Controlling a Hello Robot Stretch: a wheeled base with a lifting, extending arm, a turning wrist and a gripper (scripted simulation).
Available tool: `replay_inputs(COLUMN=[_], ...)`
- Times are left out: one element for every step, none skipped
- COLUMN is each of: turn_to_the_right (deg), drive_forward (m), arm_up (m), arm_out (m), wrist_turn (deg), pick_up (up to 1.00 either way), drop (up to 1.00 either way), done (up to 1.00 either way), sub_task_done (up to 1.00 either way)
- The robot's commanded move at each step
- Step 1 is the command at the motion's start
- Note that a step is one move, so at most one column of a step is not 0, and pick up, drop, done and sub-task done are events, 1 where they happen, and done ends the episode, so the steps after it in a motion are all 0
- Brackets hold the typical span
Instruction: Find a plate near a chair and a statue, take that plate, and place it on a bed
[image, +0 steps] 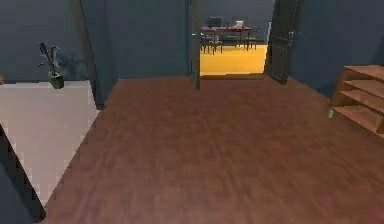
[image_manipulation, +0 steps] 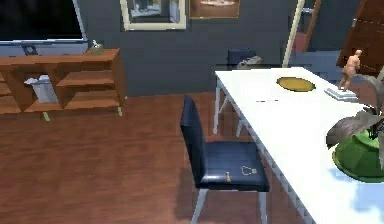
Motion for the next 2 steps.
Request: replay_inputs(turn_to_the_right=[39.0,0.0], drive_forward=[0.00,0.65], arm_up=[0.00,0.00], arm_out=[0.00,0.00], wrist_turn=[0.0,0.0], pick_up=[0.00,0.00], drop=[0.00,0.00], done=[0.00,0.00], sub_task_done=[0.00,0.00])
